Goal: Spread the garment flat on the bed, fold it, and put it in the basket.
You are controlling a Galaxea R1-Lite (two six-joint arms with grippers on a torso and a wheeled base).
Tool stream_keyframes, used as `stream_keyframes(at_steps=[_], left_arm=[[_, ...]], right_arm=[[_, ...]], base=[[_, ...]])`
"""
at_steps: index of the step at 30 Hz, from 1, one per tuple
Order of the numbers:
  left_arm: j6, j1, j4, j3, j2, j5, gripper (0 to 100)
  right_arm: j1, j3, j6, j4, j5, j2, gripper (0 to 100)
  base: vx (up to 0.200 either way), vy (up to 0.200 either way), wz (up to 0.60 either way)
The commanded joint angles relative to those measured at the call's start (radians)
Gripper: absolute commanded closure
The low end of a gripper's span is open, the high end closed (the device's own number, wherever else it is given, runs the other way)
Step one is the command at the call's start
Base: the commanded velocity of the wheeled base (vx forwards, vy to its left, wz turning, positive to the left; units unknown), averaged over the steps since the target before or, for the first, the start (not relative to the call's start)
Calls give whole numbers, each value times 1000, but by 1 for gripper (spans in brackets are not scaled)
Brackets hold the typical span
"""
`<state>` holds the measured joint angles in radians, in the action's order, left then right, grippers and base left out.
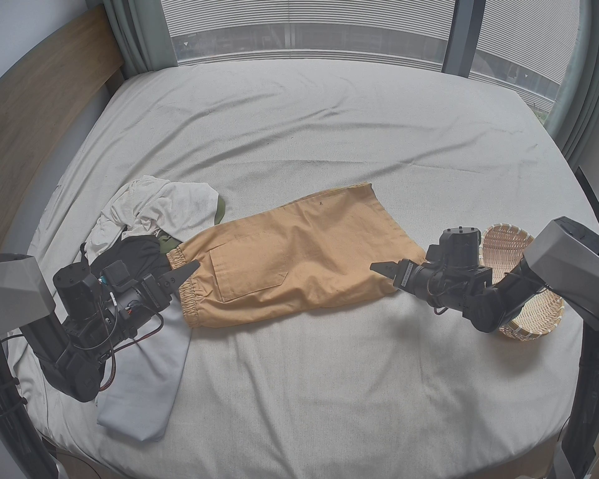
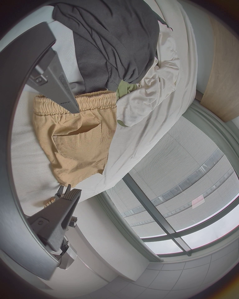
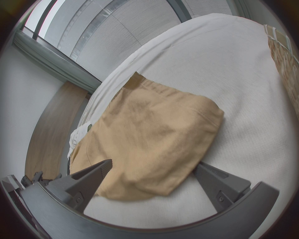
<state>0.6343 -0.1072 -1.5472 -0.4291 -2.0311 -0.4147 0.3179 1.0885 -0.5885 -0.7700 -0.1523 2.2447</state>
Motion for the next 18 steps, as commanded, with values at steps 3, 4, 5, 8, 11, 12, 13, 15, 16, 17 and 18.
stream_keyframes(at_steps=[3,4,5,8,11,12,13,15,16,17,18], left_arm=[[1,1,-1,0,0,-1,0],[1,1,-1,0,0,-1,0],[1,1,-1,0,0,-1,0],[1,1,-1,0,0,-1,0],[1,1,-1,-2,3,-1,0],[1,1,-1,0,3,-1,0],[1,1,-1,0,3,-1,0],[1,1,-1,-2,2,-1,0],[1,1,-1,-2,2,-1,0],[1,3,-1,-3,2,-1,0],[1,3,-1,-3,2,-1,0]], right_arm=[[7,40,-11,-23,2,59,0],[10,48,-11,-23,0,61,0],[13,60,-11,-22,0,65,0],[13,97,-14,-23,0,87,0],[15,128,-30,-26,0,115,0],[18,136,-31,-28,2,121,0],[18,136,-31,-28,2,121,0],[26,149,-37,-49,2,141,0],[27,151,-37,-71,4,145,0],[29,151,-36,-86,4,147,0],[29,151,-37,-92,4,148,0]], base=[[0,0,0],[0,0,0],[0,0,0],[0,0,0],[0,0,0],[0,0,0],[0,0,0],[0,0,0],[0,0,0],[0,0,0],[0,0,0]])
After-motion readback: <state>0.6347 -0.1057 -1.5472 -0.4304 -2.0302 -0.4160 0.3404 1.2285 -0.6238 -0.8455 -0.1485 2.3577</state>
